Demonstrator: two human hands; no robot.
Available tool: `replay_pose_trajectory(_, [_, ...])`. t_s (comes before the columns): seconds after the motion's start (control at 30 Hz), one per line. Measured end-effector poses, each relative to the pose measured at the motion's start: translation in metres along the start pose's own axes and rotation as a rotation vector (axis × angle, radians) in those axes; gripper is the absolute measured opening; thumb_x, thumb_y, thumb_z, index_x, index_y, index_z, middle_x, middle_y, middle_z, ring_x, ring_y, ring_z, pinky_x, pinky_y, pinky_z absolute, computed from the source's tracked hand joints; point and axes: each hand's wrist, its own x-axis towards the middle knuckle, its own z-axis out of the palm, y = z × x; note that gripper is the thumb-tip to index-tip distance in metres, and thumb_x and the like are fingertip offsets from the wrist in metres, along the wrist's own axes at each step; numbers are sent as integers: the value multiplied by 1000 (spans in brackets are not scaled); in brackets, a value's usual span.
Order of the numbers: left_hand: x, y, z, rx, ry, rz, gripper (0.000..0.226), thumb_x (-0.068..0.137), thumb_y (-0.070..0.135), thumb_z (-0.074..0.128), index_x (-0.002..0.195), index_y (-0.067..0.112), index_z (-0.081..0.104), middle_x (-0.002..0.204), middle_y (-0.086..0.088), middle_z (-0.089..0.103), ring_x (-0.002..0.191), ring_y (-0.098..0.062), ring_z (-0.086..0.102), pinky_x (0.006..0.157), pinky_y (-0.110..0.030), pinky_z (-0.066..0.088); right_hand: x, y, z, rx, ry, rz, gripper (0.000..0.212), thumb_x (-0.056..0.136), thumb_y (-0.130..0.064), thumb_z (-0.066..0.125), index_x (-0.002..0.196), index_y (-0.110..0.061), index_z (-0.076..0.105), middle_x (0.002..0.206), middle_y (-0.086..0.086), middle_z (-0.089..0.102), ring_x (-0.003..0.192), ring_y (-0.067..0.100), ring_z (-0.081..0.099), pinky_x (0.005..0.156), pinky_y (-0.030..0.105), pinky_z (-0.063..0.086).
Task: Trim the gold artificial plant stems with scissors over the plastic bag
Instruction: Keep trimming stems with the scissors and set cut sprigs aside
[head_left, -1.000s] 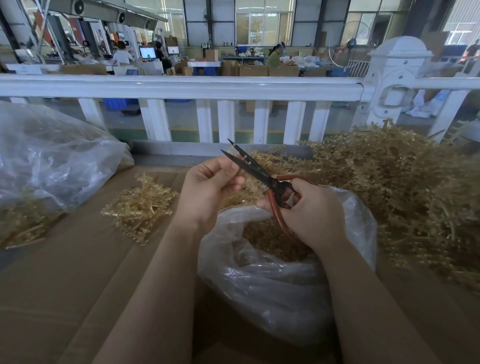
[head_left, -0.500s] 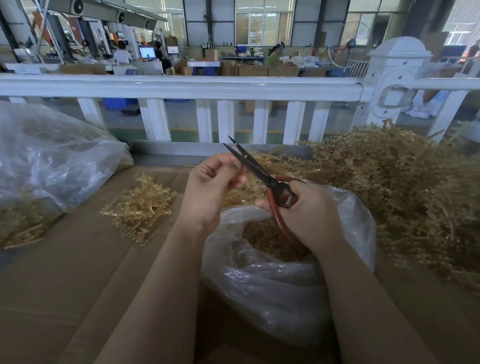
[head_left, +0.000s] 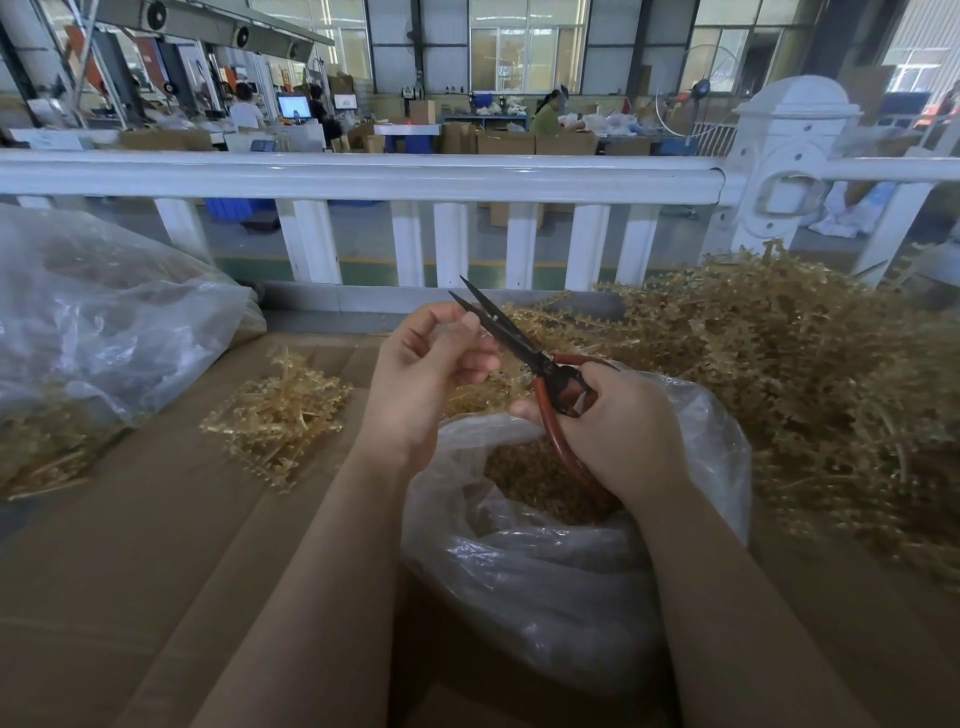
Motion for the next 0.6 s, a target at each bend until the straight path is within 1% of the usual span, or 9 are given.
replay_pose_trajectory(0.1, [-1,-1,0,1,19,10,35,87,22,64,112,-4,61,82,-9,72,68,-16,66,67,-25,54,0,0,0,7,-5,5,58,60,-88,57,73,-31,61,65,-18,60,64,-1,56,57,19,43])
replay_pose_trajectory(0.13, [-1,-1,-1,-2,16,13,37,86,22,64,112,-4,61,82,-9,71,68,-16,66,67,-24,54,0,0,0,10,-3,1,57,61,-87,58,71,-30,60,64,-17,59,63,-1,56,56,19,42])
replay_pose_trajectory(0.23, [-1,-2,-3,-25,3,15,25,86,19,63,103,2,65,79,-5,71,66,-12,64,66,-22,53,-1,0,0,21,5,-19,60,62,-87,58,70,-28,61,63,-15,59,61,1,56,56,19,42])
replay_pose_trajectory(0.33, [-1,-2,-5,-70,-7,3,23,84,18,65,101,1,67,75,-2,70,66,-11,62,66,-21,51,-1,0,0,30,5,-29,65,60,-90,52,72,-27,63,64,-14,60,62,1,57,56,18,41])
replay_pose_trajectory(0.47, [0,-1,-7,-83,-8,3,21,84,16,66,97,0,69,77,-5,71,69,-13,62,66,-22,51,-1,-1,0,19,6,-41,58,62,-88,55,69,-31,59,62,-17,58,59,-3,55,53,12,33])
replay_pose_trajectory(0.53, [1,-1,-8,-61,9,4,18,83,16,67,93,2,71,76,-5,72,69,-13,63,68,-22,52,-1,0,0,8,-9,-28,59,59,-91,52,69,-34,57,62,-18,58,60,-4,55,53,13,33])
replay_pose_trajectory(0.6, [0,0,-8,-41,20,3,15,82,17,68,89,5,73,76,-5,73,69,-13,64,69,-22,53,-1,1,1,1,-13,-18,59,60,-90,57,70,-32,59,64,-18,58,62,-4,55,53,16,35])
